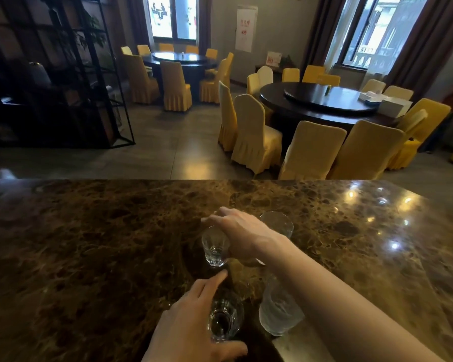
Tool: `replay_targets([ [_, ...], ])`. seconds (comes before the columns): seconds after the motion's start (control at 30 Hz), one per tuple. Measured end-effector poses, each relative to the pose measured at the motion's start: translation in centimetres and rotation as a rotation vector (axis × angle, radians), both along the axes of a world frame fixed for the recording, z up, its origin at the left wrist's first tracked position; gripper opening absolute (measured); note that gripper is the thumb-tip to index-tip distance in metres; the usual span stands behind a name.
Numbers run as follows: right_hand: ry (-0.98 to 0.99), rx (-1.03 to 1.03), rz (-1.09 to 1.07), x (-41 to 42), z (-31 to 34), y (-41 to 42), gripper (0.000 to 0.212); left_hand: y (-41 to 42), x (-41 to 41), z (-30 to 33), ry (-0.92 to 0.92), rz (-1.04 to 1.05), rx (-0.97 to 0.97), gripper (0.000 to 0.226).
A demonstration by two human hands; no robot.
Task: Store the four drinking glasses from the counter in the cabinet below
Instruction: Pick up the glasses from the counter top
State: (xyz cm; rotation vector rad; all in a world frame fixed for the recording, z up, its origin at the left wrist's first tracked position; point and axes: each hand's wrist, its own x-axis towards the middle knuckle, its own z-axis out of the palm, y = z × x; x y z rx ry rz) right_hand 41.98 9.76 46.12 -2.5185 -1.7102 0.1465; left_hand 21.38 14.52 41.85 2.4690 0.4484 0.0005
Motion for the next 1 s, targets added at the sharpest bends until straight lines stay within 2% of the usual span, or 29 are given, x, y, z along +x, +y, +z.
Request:
replay_targets([
  [0.1, 0.049, 0.172, -0.115, 2.0, 1.9, -3.6, 0.081, 1.9, 0.1, 1.0, -0.177, 0.167, -0.036, 0.091],
  [0.2, 0.047, 0.116, -0.282, 4.4, 2.3, -7.7, 0.085, 4.7, 1.9, 1.6, -0.308, 0.240, 0.035, 0.071],
  [0.3, 0.186, 0.074, -0.376, 5.4, 0.9, -10.1, 0.094, 6.6, 5.4, 1.9, -0.267, 0.193, 0.083, 0.080],
  [0.5, 0.285, 0.253, -0.413, 5.6, -1.8, -11.1, 0.095, 7.0, 10.7, 1.0, -0.067, 0.018, 0.153, 0.109],
  [0.7, 0.322, 0.289, -0.377, 6.0, -2.1, -11.7, 0.090, 7.2, 11.4, -0.2, -0.018, 0.034, 0.231, 0.097],
  [1.0, 0.334, 0.271, -0.347, 5.8, -1.7, -12.1, 0.088, 7.3, 11.6, -0.4, -0.015, 0.044, 0.232, 0.097],
])
